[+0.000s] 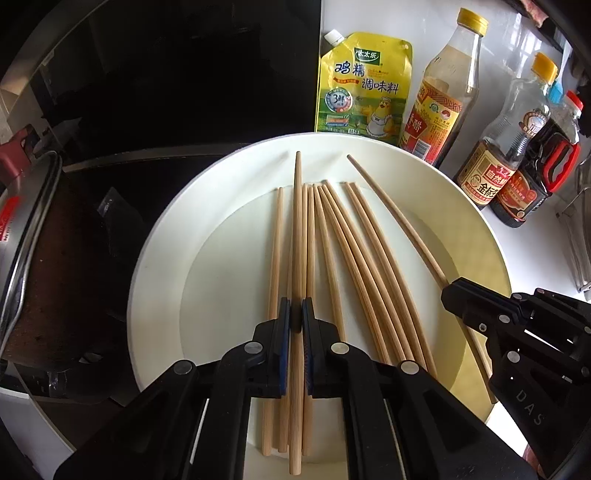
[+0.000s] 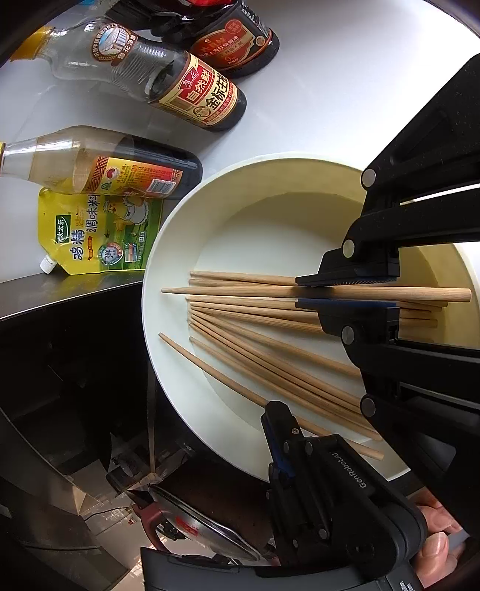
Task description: Organize utensils
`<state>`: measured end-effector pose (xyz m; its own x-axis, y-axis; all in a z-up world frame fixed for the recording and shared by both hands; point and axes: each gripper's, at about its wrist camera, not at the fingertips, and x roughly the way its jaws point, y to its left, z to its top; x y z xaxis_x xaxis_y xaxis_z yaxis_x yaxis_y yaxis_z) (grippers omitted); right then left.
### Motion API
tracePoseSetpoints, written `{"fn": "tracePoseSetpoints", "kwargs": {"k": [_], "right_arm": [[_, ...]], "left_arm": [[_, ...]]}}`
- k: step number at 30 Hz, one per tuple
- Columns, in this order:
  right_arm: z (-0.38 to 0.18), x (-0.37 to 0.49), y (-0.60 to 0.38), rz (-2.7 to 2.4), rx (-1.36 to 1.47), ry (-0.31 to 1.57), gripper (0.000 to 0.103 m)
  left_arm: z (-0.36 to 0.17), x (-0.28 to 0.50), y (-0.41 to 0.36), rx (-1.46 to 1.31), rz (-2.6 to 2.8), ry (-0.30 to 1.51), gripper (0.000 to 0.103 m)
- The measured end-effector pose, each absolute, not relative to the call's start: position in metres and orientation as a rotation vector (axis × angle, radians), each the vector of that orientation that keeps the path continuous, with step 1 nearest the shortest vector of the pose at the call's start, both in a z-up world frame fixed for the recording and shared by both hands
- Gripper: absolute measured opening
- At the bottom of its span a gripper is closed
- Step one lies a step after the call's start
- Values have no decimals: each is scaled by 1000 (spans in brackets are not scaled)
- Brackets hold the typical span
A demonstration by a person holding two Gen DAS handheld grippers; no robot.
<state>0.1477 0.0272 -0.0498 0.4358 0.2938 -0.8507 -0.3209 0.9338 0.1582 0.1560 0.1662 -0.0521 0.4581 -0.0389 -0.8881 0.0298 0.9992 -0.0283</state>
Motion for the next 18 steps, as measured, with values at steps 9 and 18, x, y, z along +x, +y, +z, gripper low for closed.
{"fn": "tracePoseSetpoints", "kwargs": {"k": [9,18], "right_arm": [[-42,142,18,355,-21,1034,18],[-22,126,9,323,-13,998,40]], "left_arm": [[-41,149,179,-17,4,1065,68],[-27,134,181,-44,28,1051,83]]}}
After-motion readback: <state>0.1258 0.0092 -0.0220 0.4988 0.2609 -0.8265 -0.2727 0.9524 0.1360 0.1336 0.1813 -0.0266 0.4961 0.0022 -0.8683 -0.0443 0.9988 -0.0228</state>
